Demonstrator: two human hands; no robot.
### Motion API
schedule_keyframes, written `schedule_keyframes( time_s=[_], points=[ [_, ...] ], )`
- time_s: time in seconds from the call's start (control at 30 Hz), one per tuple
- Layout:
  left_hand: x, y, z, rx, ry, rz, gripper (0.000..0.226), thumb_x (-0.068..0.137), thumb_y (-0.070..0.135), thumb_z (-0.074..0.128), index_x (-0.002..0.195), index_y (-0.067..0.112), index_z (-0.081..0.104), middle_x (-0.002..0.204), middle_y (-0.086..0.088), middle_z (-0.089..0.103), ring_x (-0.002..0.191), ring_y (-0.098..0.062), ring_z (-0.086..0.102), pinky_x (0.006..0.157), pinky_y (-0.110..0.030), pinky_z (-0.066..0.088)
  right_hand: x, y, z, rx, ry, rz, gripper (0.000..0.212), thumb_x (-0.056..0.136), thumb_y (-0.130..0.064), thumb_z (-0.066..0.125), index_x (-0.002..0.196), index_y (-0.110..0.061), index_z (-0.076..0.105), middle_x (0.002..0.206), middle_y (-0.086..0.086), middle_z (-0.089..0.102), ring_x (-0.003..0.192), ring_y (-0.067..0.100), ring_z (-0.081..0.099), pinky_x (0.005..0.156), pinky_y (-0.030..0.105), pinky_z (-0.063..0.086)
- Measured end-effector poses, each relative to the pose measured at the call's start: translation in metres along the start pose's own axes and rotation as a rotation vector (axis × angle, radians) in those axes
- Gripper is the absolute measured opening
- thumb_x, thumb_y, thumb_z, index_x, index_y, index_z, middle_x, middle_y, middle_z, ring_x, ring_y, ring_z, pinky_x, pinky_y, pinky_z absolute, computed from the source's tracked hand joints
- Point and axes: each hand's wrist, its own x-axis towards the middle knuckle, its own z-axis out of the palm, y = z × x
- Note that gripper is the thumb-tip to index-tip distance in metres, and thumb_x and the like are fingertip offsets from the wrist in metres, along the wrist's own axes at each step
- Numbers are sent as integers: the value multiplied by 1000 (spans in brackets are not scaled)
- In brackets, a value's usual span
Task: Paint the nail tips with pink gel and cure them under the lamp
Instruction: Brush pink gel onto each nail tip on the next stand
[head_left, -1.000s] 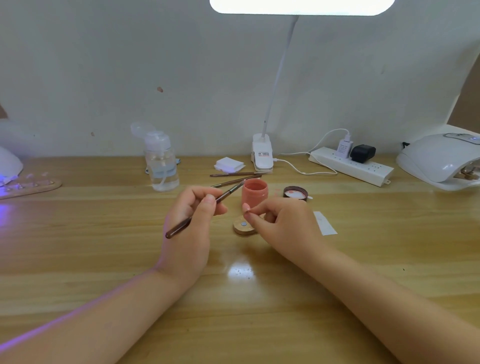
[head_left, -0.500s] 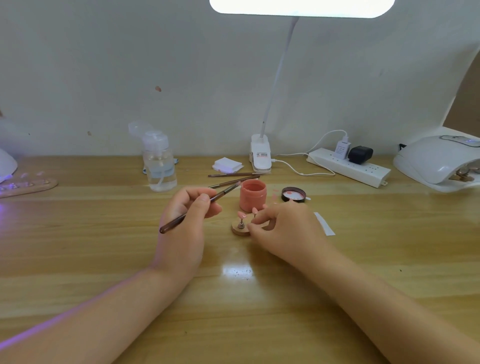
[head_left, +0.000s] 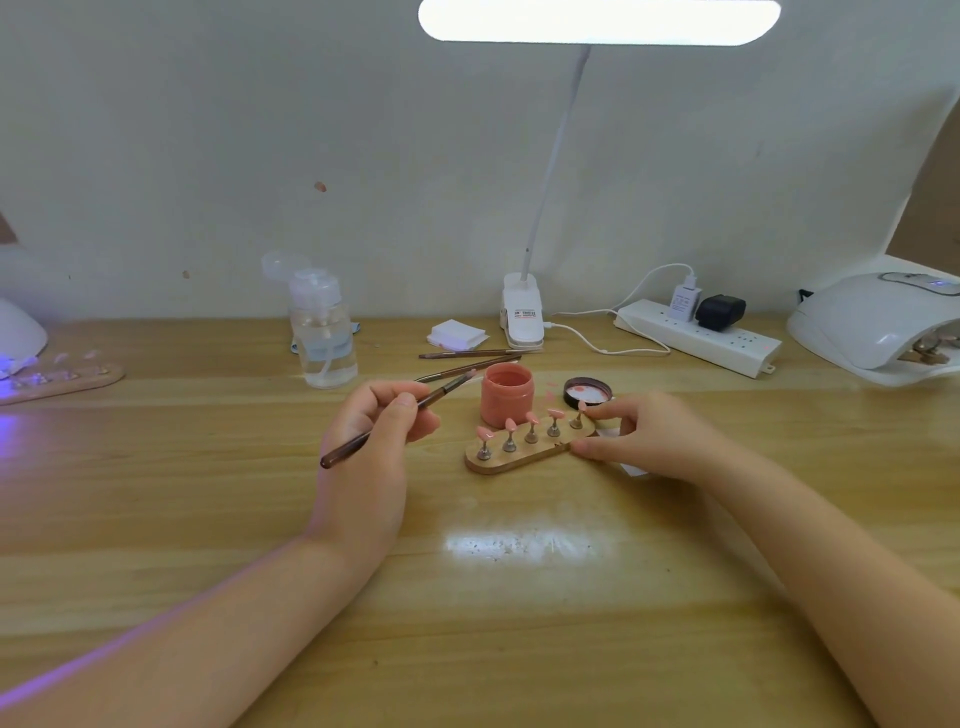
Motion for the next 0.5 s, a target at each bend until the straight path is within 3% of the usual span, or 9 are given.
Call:
schedule_keyframes(
  time_s=[0.17, 0.23, 0.33, 0.5],
  points=[
    [0, -3, 2, -64, -65, -32, 21, 87, 20, 54, 79, 25, 73, 79, 4, 69, 80, -13, 67, 92, -43, 54, -3, 4, 0, 76, 15, -38, 60, 63, -71, 70, 116, -41, 65, 70, -15, 54, 62, 1, 50, 55, 23, 31],
    [-2, -2, 4, -88, -112, -45, 21, 83, 23, 53, 78, 26, 73, 76, 3, 67, 80, -13, 67, 86, -42, 56, -5, 4, 1, 156, 25, -54, 65, 50, -75, 72, 103, -39, 71, 65, -14, 54, 55, 1, 48, 53, 21, 30],
    [-6, -3, 6, -107, -137, -59, 20, 83, 26, 53, 79, 27, 73, 74, 2, 67, 87, -18, 68, 88, -47, 57, -5, 5, 4, 225, 35, -103, 71, 34, -79, 68, 89, -35, 71, 67, -12, 57, 57, 2, 50, 56, 21, 35],
    [-9, -3, 8, -127, -145, -40, 19, 84, 27, 54, 80, 32, 72, 80, 11, 67, 90, -11, 65, 92, -48, 54, -6, 2, 2, 152, -16, -148, 86, 34, -87, 59, 109, -45, 65, 72, -13, 55, 66, 3, 54, 59, 24, 37]
  ],
)
